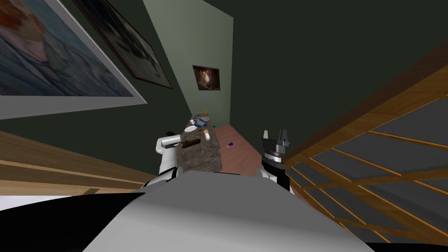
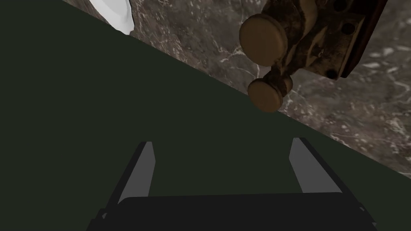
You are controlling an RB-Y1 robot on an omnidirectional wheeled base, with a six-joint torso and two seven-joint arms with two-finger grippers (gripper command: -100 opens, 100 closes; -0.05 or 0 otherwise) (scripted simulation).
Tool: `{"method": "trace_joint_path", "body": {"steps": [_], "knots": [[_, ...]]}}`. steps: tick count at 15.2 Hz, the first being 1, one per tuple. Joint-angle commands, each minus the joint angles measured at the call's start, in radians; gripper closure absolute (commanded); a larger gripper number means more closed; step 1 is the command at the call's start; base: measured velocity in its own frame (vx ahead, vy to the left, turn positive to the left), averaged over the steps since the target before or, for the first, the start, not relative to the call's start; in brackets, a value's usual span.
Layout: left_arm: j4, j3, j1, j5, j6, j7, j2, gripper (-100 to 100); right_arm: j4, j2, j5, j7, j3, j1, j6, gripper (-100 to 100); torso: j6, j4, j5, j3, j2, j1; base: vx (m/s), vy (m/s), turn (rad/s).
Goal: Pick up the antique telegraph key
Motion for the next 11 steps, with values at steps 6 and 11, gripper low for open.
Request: {"method": "trace_joint_path", "body": {"steps": [6,11], "knots": [[0.055,0.017,-0.059,0.02,0.145,-0.011,0.014,-100,0.0,0.0,0.0,0.0,0.0,0.0,0.0,0,0.0,0.0,0.0,0.0,0.0,0.0,0.001,0.004,-0.079],[0.085,0.022,-0.096,0.033,0.245,-0.017,0.024,-100,0.0,0.0,0.0,0.0,0.0,0.0,0.0,0,-0.001,0.0,0.0,0.0,0.0,0.0,-0.001,0.006,-0.072]]}}
